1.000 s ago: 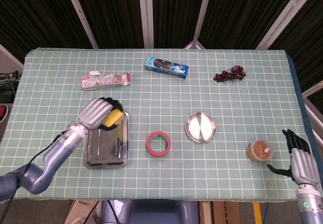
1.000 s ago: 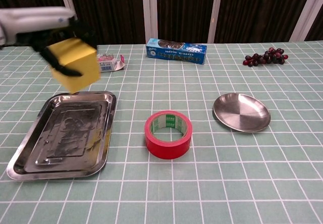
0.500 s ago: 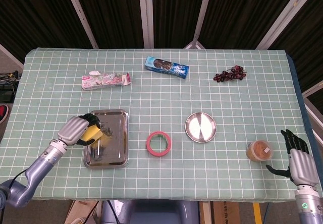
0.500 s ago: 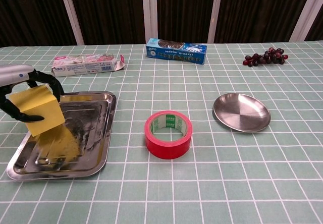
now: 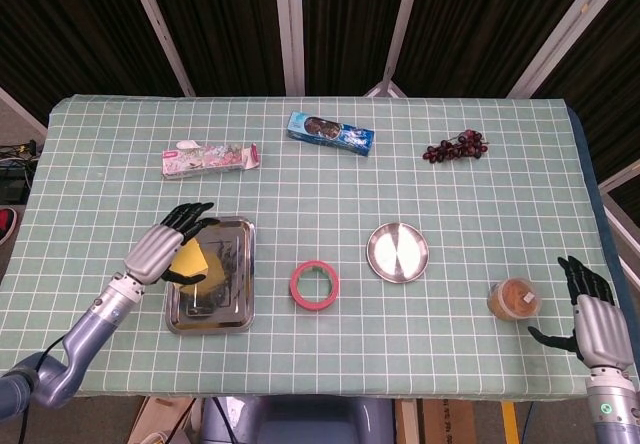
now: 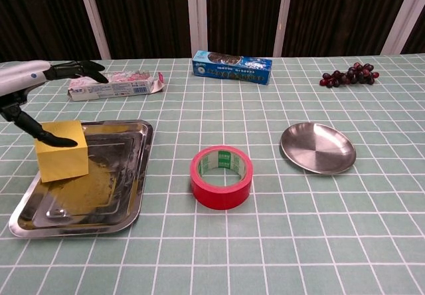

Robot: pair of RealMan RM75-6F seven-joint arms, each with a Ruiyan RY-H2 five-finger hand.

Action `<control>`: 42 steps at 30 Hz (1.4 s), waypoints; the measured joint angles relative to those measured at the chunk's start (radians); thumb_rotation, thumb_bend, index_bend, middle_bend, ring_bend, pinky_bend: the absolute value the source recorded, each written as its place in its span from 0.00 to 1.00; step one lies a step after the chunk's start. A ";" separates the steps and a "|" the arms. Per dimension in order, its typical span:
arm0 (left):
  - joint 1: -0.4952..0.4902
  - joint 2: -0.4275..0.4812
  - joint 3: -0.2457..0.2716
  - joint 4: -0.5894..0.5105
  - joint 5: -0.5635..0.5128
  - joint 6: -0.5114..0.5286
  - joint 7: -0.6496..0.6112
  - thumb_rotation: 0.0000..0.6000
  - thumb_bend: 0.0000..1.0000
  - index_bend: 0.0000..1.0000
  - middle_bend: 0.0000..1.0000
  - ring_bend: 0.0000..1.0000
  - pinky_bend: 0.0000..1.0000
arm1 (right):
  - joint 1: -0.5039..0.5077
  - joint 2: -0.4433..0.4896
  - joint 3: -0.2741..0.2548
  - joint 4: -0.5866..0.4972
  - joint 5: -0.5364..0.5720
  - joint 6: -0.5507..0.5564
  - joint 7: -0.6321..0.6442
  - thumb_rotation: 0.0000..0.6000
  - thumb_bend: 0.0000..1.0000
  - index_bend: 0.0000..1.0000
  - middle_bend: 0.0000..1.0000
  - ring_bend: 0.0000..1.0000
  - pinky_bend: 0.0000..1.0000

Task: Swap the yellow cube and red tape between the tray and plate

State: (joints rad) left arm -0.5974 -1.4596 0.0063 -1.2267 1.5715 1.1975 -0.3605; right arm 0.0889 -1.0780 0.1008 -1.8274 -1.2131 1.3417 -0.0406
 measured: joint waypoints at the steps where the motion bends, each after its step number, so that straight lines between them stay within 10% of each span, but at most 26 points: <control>1: 0.005 0.007 -0.002 -0.012 0.000 0.001 0.007 1.00 0.00 0.17 0.00 0.00 0.02 | 0.000 0.001 -0.001 0.000 -0.004 0.000 -0.001 1.00 0.06 0.00 0.00 0.00 0.00; 12: 0.249 0.117 -0.018 -0.157 -0.056 0.376 0.332 1.00 0.00 0.19 0.00 0.00 0.05 | 0.063 -0.007 -0.022 -0.014 -0.132 -0.080 -0.001 1.00 0.04 0.01 0.00 0.00 0.00; 18: 0.354 0.139 -0.017 -0.174 -0.067 0.472 0.300 1.00 0.00 0.19 0.00 0.00 0.05 | 0.214 -0.018 0.001 -0.088 -0.190 -0.272 -0.002 1.00 0.04 0.00 0.00 0.00 0.00; 25: 0.369 0.105 -0.047 -0.172 -0.083 0.463 0.347 1.00 0.00 0.19 0.00 0.00 0.05 | 0.469 -0.130 0.082 -0.115 0.013 -0.518 -0.060 1.00 0.04 0.00 0.00 0.00 0.00; 42: 0.408 0.135 -0.076 -0.157 -0.093 0.442 0.313 1.00 0.01 0.19 0.00 0.00 0.05 | 0.770 -0.378 0.122 0.015 0.413 -0.601 -0.241 1.00 0.04 0.00 0.00 0.00 0.00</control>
State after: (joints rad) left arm -0.1892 -1.3245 -0.0692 -1.3834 1.4781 1.6398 -0.0478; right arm 0.8586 -1.4562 0.2224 -1.8123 -0.7999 0.7411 -0.2813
